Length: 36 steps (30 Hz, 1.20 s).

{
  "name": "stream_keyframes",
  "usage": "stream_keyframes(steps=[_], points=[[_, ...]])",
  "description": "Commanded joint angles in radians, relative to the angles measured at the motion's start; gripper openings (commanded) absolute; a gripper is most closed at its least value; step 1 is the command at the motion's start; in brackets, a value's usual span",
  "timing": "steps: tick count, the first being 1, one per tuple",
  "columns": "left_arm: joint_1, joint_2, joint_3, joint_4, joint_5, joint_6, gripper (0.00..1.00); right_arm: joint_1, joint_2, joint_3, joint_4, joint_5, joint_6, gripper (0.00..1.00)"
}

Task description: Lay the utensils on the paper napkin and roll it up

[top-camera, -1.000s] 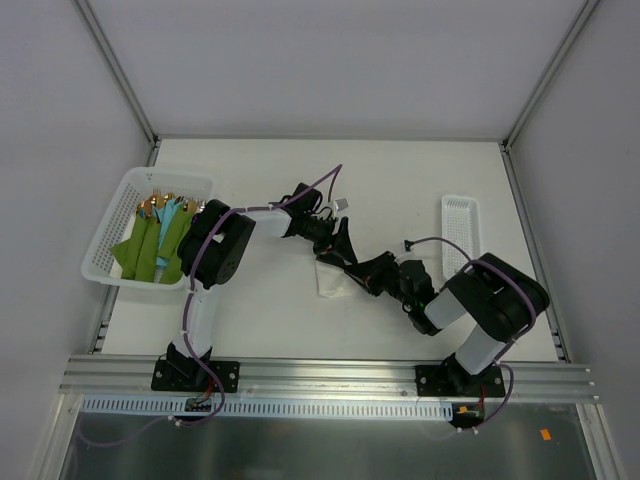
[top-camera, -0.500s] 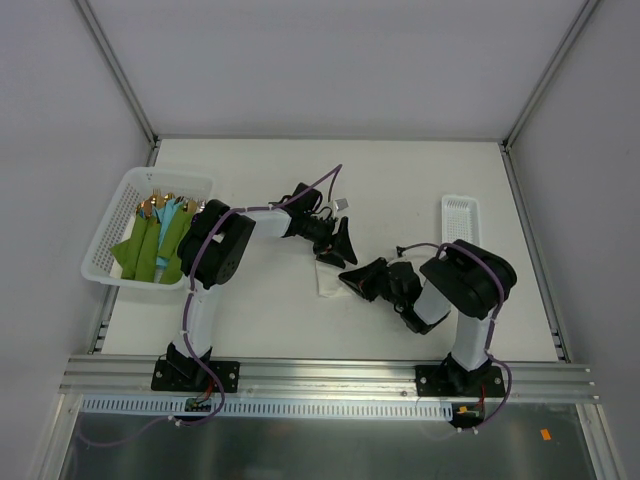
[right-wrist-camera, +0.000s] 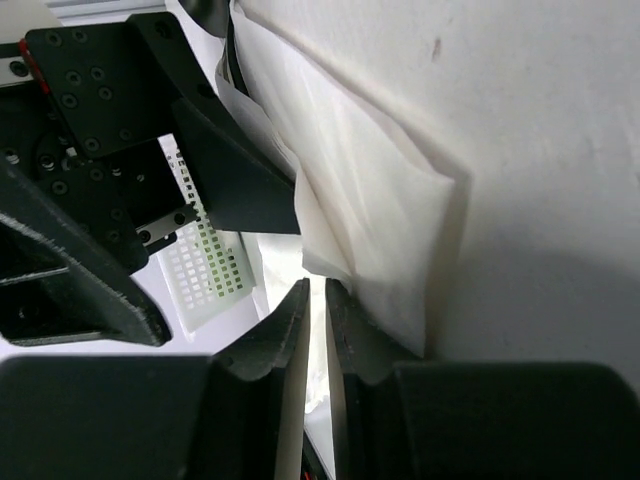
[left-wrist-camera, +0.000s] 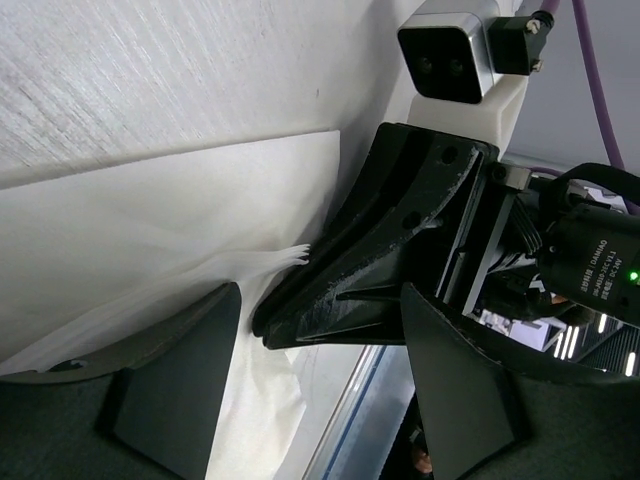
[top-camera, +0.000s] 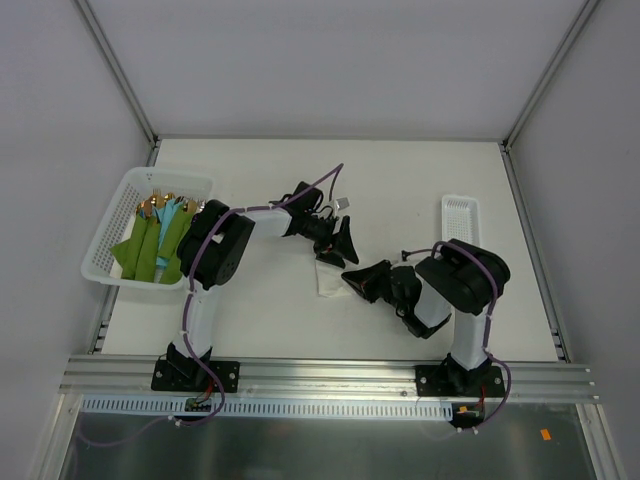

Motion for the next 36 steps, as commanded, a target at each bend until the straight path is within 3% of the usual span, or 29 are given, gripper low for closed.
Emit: stream_keyframes(steps=[1,7,12,14,17,20,26,31,36], points=[[0.025,-0.1,0.035,-0.04,-0.016,0.025,0.67,0.001,0.055,-0.032,0.072,0.076,0.007,0.15],[0.16,-0.321,0.018,-0.141,-0.059,0.066,0.66,0.006,0.087,-0.035,0.072,0.073,0.015,0.14],[0.263,-0.393,-0.134,-0.187,-0.129,0.143,0.62,0.008,0.087,-0.038,0.07,0.084,0.02,0.14],[0.274,-0.377,-0.157,-0.189,-0.093,0.16,0.53,0.009,0.089,-0.038,0.07,0.082,0.021,0.13],[0.262,-0.341,-0.172,-0.169,-0.008,0.154,0.38,0.011,0.087,-0.039,0.07,0.082,0.021,0.13],[0.214,-0.338,-0.174,-0.148,0.035,0.149,0.34,0.011,0.086,-0.042,0.07,0.084,0.018,0.13],[0.096,-0.337,-0.197,-0.105,-0.031,0.136,0.32,0.009,0.087,-0.044,0.069,0.087,0.017,0.13],[0.067,-0.254,-0.24,-0.048,-0.017,0.047,0.27,0.009,0.084,-0.045,0.069,0.087,0.02,0.13],[0.067,-0.213,-0.296,-0.031,0.027,0.068,0.24,0.009,0.087,-0.045,0.067,0.087,0.024,0.14]])
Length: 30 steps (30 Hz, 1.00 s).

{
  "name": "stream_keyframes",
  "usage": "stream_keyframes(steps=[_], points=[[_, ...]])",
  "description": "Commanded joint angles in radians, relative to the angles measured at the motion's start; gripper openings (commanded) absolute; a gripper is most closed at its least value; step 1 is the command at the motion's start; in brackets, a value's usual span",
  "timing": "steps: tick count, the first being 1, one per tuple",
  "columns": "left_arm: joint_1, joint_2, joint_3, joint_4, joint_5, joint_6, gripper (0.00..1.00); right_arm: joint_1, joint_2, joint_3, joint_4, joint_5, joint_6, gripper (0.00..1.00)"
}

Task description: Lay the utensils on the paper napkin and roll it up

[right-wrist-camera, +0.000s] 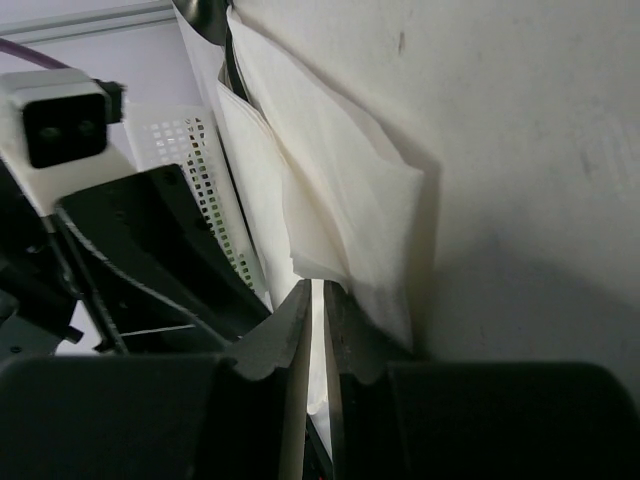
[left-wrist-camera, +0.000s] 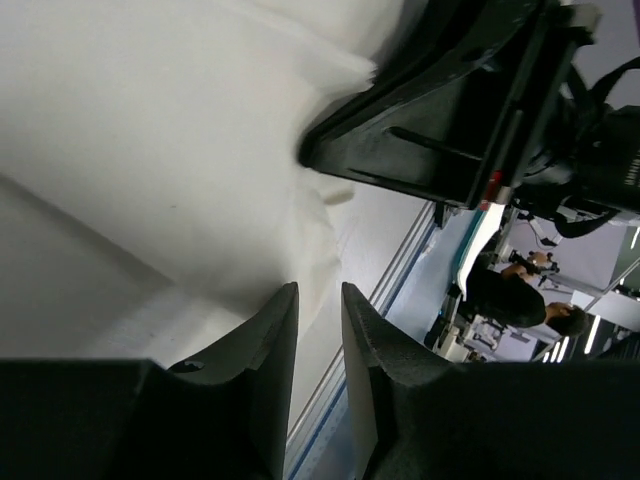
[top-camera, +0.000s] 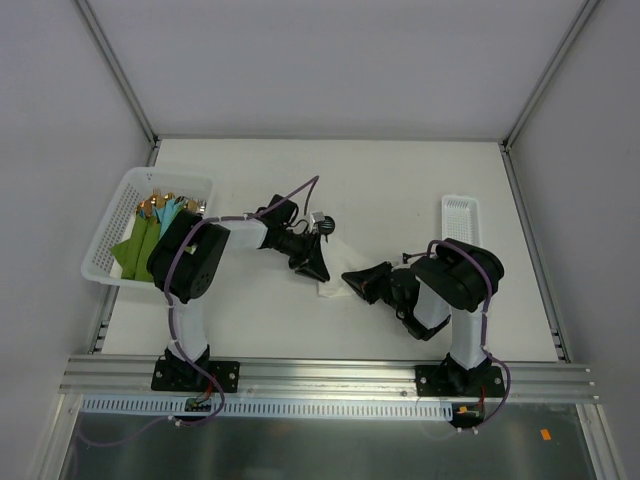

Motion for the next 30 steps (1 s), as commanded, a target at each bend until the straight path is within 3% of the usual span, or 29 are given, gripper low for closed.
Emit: stream_keyframes(steps=[1,8,16,20,24,30], points=[[0.0,0.027,-0.035,0.026,0.052,0.005,0.24,-0.001,0.039,-0.032,-0.006,0.064,-0.026,0.14],[0.017,0.142,-0.057,-0.029,-0.026,0.032,0.23,-0.001,0.037,-0.03,-0.006,0.06,-0.024,0.14],[0.019,-0.063,-0.015,-0.035,0.019,0.088,0.22,-0.004,0.036,-0.026,-0.024,0.043,-0.036,0.14],[0.013,-0.125,0.064,-0.06,-0.085,0.1,0.24,-0.005,0.033,-0.021,-0.04,0.033,-0.049,0.13],[-0.018,-0.068,0.152,-0.112,-0.185,0.117,0.23,-0.008,0.021,-0.019,-0.055,0.032,-0.061,0.14],[-0.04,0.026,0.196,-0.116,-0.224,0.097,0.2,-0.013,-0.021,-0.012,-0.115,-0.005,-0.084,0.14]])
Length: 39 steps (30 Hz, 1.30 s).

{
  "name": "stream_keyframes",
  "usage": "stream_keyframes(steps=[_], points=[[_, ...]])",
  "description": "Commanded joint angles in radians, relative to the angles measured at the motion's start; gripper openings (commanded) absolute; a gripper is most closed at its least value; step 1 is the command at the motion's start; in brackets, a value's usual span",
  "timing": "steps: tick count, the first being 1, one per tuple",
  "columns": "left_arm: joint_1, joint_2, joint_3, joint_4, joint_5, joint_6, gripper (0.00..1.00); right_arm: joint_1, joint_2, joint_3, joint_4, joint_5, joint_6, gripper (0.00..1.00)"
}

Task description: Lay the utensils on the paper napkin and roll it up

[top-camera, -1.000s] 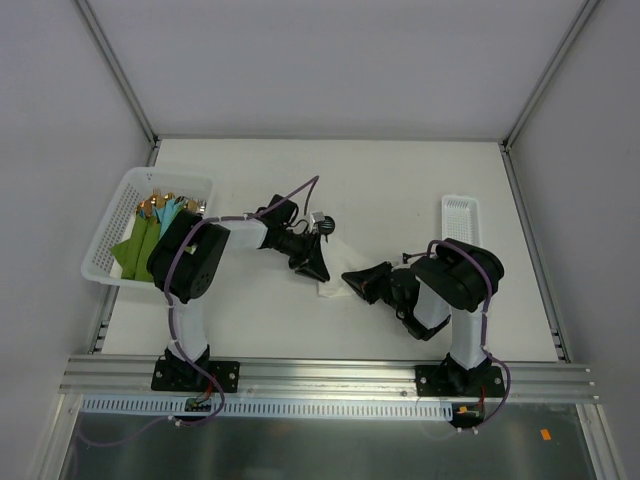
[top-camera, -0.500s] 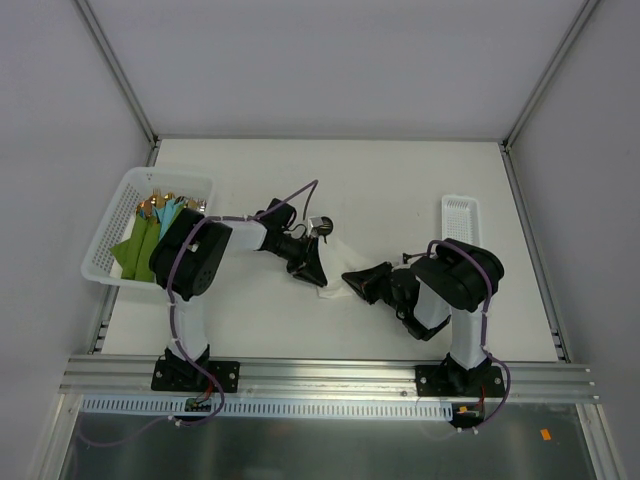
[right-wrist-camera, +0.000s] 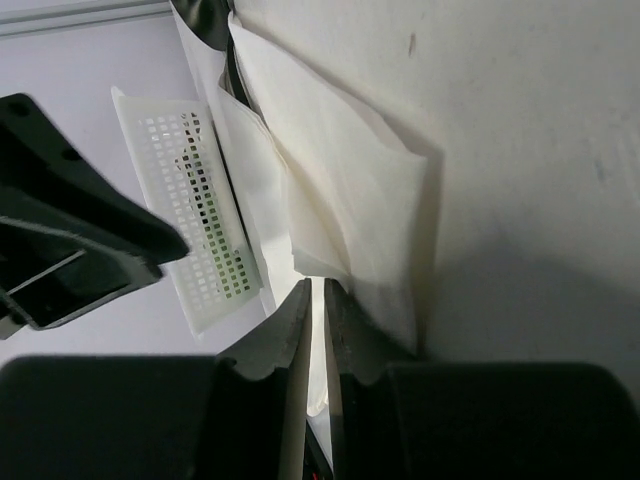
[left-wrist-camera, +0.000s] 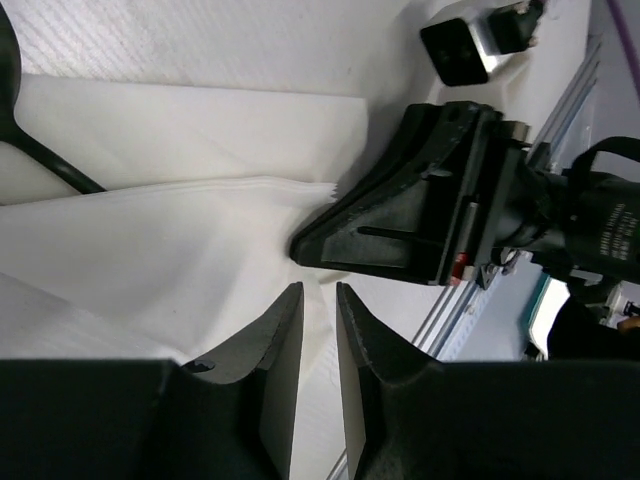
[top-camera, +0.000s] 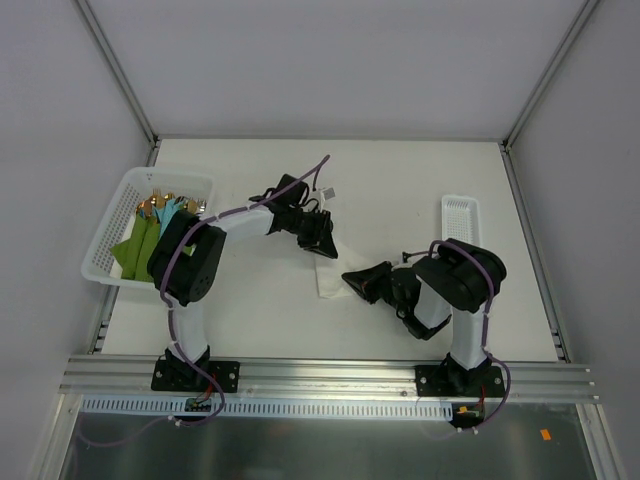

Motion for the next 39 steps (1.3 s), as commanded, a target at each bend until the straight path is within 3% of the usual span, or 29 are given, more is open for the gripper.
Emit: stream_keyframes(steps=[1,7,11,16,23,32,39], points=[[-0.016,0.075,0.032,-0.047,-0.049,0.009,0.2,-0.009,-0.019,-0.011,-0.117,0.008,-0.07,0.13],[-0.013,0.152,0.037,-0.048,-0.041,-0.017,0.18,-0.009,-0.059,0.004,-0.18,0.002,-0.097,0.14],[0.009,0.187,0.012,-0.013,0.046,-0.032,0.17,-0.013,-0.074,0.011,-0.217,0.002,-0.104,0.14],[0.058,0.14,-0.064,0.157,0.199,-0.134,0.18,-0.013,-0.071,0.006,-0.223,0.002,-0.097,0.13],[0.11,0.049,-0.199,0.404,0.293,-0.311,0.21,-0.015,-0.071,0.009,-0.223,0.0,-0.095,0.13],[0.109,0.1,-0.221,0.522,0.307,-0.422,0.2,-0.015,-0.1,0.011,-0.25,0.002,-0.113,0.14],[0.106,0.155,-0.215,0.513,0.276,-0.429,0.17,-0.015,-0.114,0.024,-0.28,0.002,-0.126,0.14]])
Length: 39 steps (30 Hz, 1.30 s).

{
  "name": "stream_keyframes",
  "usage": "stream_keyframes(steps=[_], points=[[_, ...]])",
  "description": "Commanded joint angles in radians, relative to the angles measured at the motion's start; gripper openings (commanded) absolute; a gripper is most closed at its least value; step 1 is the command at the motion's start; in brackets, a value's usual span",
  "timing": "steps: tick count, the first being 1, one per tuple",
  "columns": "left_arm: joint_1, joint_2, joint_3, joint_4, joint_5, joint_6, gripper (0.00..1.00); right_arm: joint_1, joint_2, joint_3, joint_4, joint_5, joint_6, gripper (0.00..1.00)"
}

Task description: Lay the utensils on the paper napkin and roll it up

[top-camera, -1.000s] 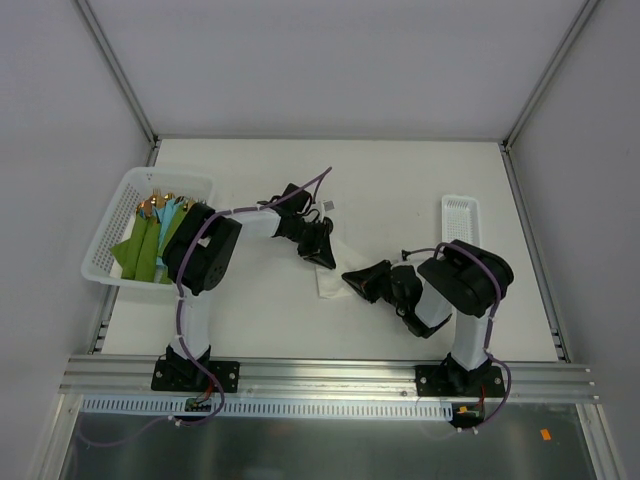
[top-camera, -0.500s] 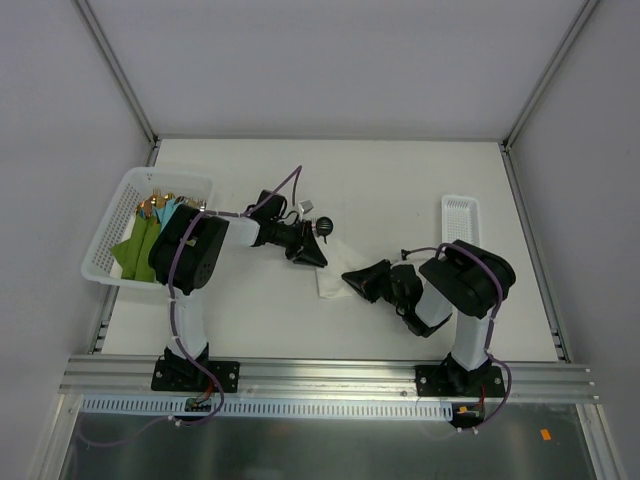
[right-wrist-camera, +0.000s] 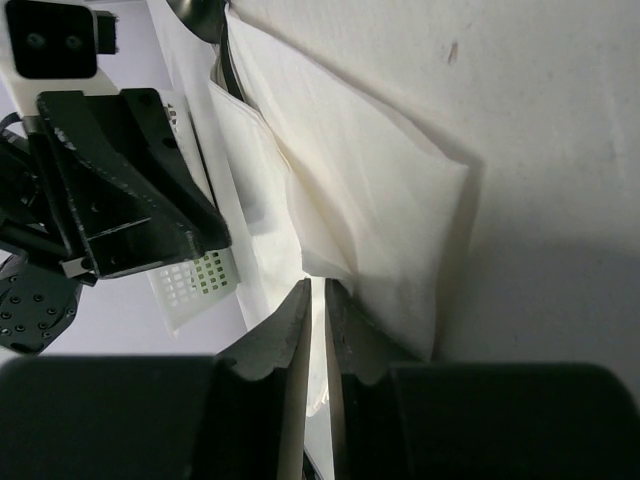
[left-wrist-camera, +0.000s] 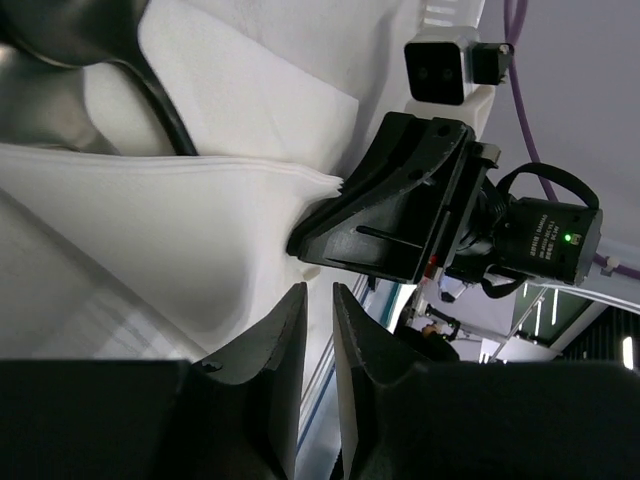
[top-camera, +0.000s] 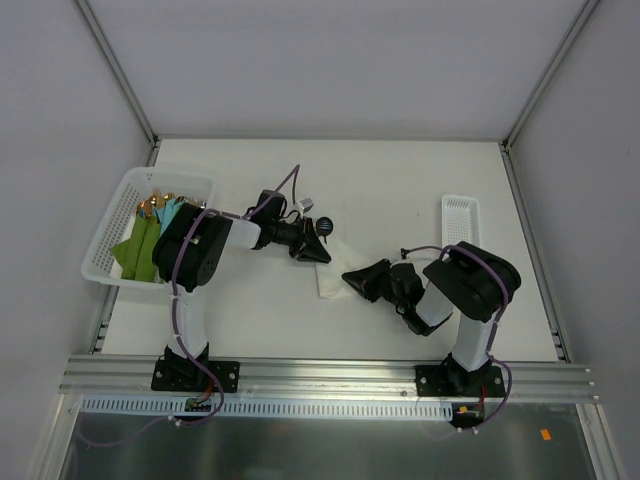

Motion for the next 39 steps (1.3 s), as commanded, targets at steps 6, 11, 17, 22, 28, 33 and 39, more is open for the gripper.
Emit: stream_keyframes(steps=[6,11,17,22,28,33,39], points=[[-0.007,0.092,0.002,0.01,-0.004,-0.004,0.15,-0.005,-0.02,0.011,-0.137,0.022,-0.062,0.14],[-0.009,0.098,-0.009,-0.036,-0.036,0.017,0.13,-0.006,-0.019,0.014,-0.14,0.019,-0.067,0.15],[-0.007,0.114,-0.013,-0.118,-0.093,0.065,0.09,-0.008,-0.095,0.026,-0.181,0.011,-0.099,0.24],[-0.006,0.129,0.0,-0.173,-0.122,0.091,0.07,-0.019,-0.31,0.054,-0.401,0.031,-0.213,0.35],[-0.006,0.138,0.025,-0.213,-0.148,0.102,0.06,-0.022,-0.612,0.224,-0.912,0.1,-0.458,0.59],[-0.009,0.146,0.031,-0.222,-0.15,0.103,0.06,-0.068,-0.663,0.289,-1.128,0.096,-0.532,0.69],[-0.009,0.149,0.037,-0.23,-0.144,0.115,0.06,-0.112,-0.577,0.286,-1.158,0.007,-0.549,0.8]])
